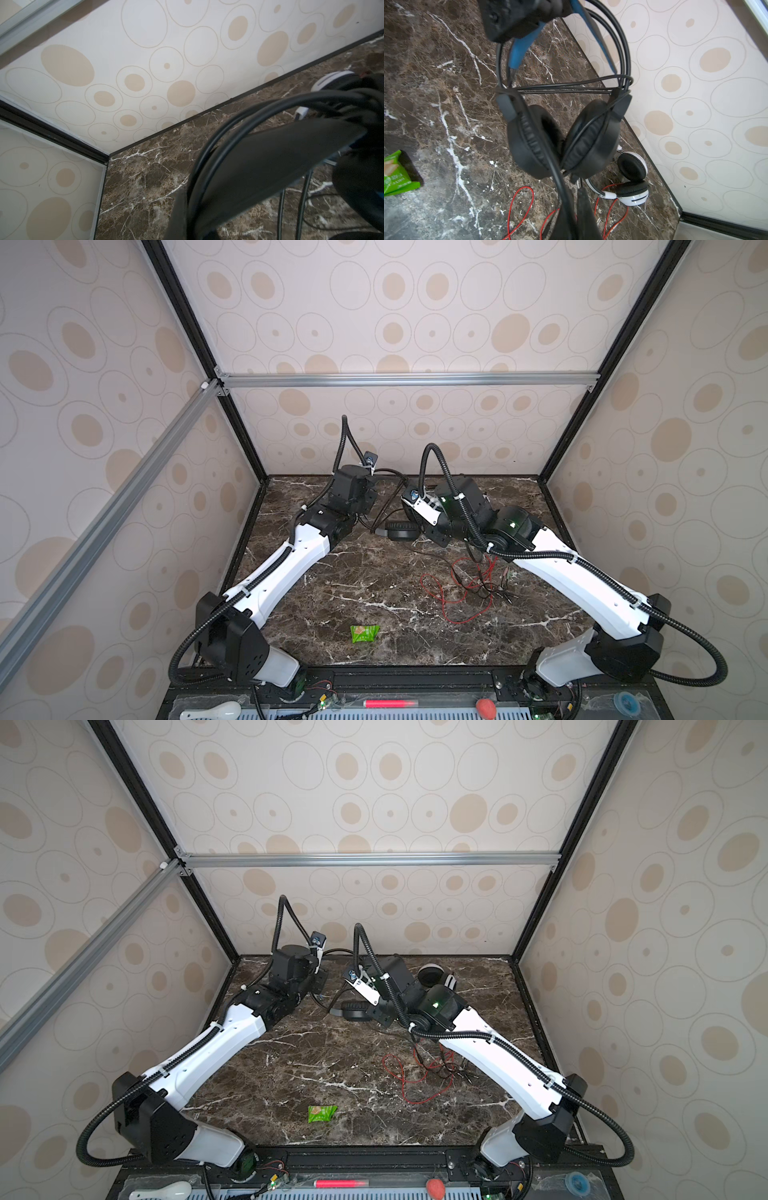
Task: Wrap the headphones
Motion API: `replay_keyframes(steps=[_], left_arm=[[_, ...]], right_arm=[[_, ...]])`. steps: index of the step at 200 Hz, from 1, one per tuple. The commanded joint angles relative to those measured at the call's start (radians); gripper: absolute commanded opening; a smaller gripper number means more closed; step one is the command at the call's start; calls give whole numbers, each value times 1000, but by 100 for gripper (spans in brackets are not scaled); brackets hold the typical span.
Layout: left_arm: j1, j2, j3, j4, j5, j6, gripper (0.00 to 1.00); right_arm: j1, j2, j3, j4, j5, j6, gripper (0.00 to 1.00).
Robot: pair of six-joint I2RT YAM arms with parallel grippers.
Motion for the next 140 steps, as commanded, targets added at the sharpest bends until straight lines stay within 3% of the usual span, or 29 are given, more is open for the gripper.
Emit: replay_keyframes(steps=[1, 45, 140], left_arm=[[1, -79, -8, -47, 116, 43, 0], [-1, -155, -25, -130, 330, 94, 0], [-2, -234, 14, -100, 447, 9, 0]], right_arm=[[-23, 24, 41, -26, 46, -69, 0], [-94, 67, 103, -22, -10, -63, 0], [-225, 86, 106, 27, -188, 75, 3]])
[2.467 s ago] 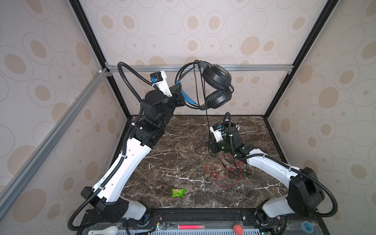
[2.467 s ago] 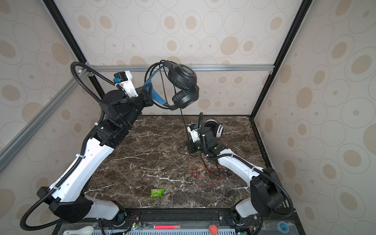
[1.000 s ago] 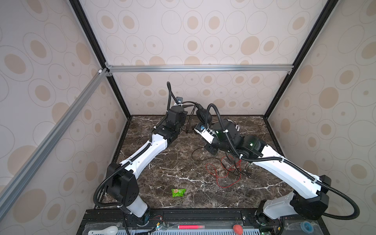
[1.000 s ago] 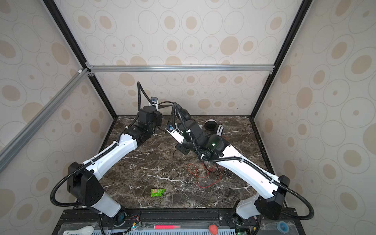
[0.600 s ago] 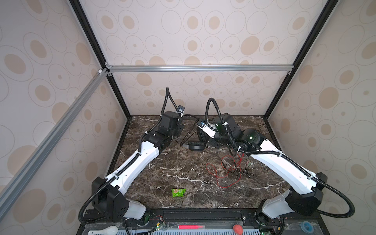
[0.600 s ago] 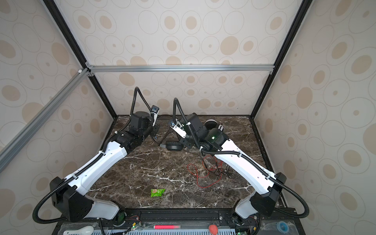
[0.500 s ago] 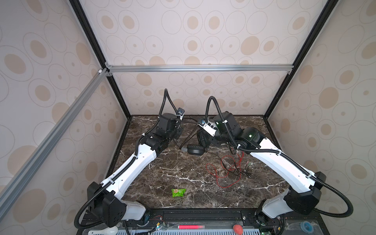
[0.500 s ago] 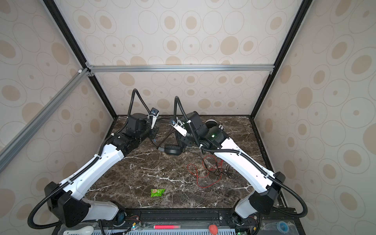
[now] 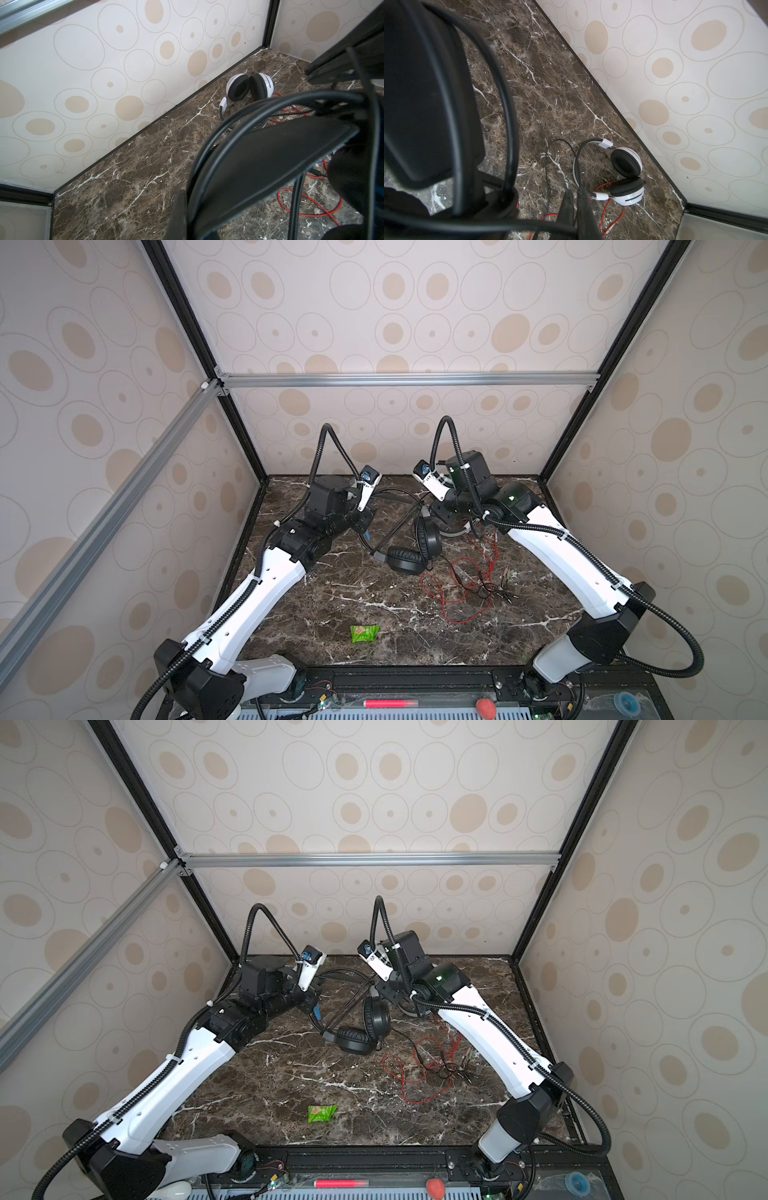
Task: Wrap the headphones
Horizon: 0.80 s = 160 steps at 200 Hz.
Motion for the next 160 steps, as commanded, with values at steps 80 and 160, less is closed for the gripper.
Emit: replay_keyframes(steps=[80, 160], left_arm=[[3, -26, 233, 54, 172, -141, 0], [2, 11, 346, 96, 222, -232, 0]], right_arm=[[-140, -132, -200, 280, -311, 210, 11], [-212, -174, -333, 508, -480, 347, 25]])
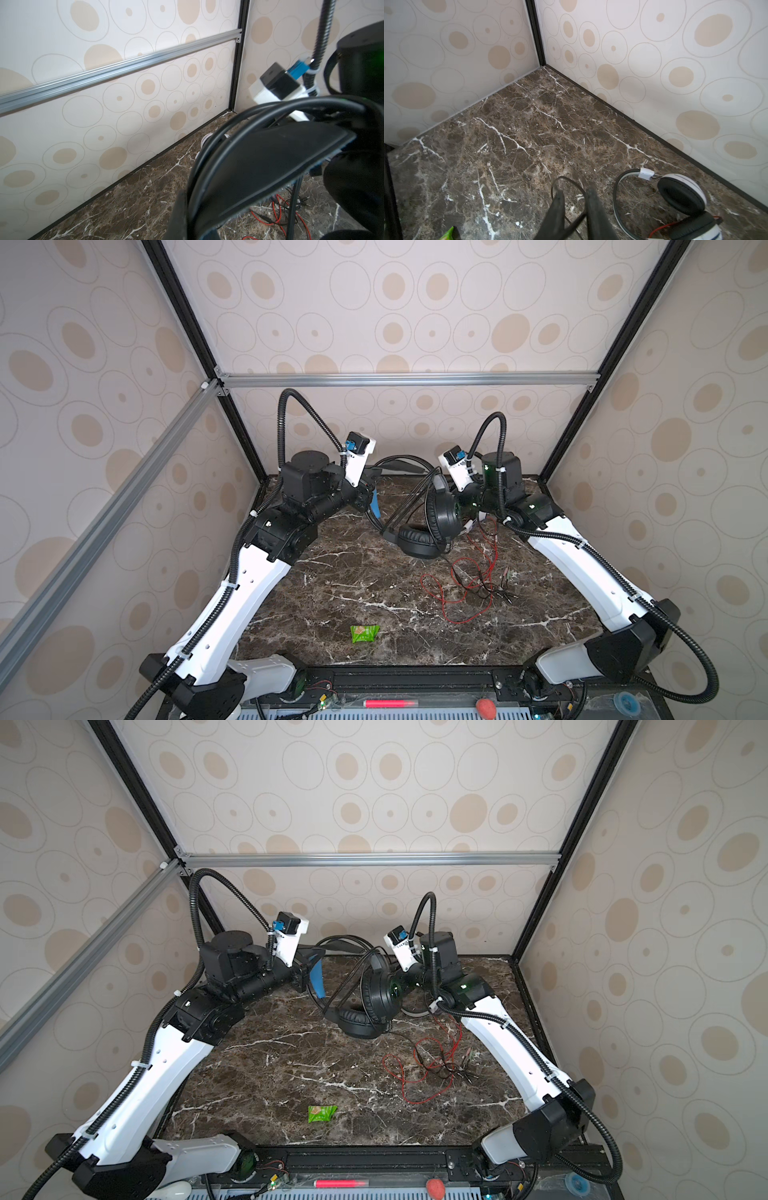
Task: Wrap the headphones
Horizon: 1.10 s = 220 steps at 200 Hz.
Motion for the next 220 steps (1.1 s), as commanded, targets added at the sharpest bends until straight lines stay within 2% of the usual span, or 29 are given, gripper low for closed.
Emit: replay_keyframes(steps=[1, 75, 131, 171, 220], left_arm=[[3, 4, 77, 102, 50, -90, 0], [2, 17, 79, 214, 85, -209, 0], [2, 18, 92, 288, 106, -289, 0], [2, 11, 77, 332, 88, -326, 0], [3, 5, 80, 350, 31, -364, 0]], right_arm=[[-26, -34, -44, 121, -70, 82, 25], [-37, 3, -157, 358, -127, 266, 28], [-36, 43, -237, 444, -137, 339, 28], [-36, 90, -288, 490, -186, 377, 26], [-36, 96, -378, 516, -183, 385, 23]])
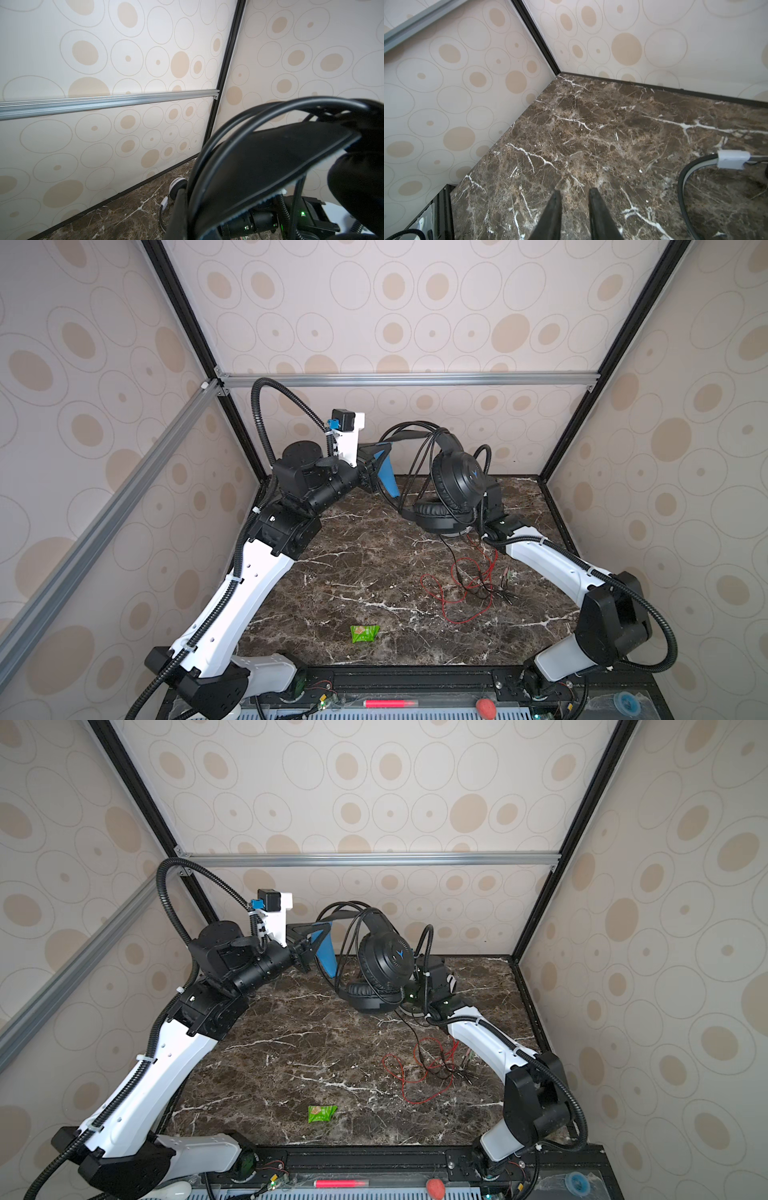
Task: Wrap the headphones
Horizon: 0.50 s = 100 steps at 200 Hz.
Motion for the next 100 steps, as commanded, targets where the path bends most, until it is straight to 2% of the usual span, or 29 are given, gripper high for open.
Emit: replay_keyframes(steps=[1, 49, 100], left_arm=[[3, -27, 58, 104, -37, -75, 0], [6, -60, 32, 116, -201, -134, 0], [23, -71, 26, 116, -358, -203, 0]], right_arm=[[1, 5, -33, 44, -17, 18, 23], [2, 6, -100, 55, -31, 31, 17], [9, 7, -142, 39, -21, 33, 0]])
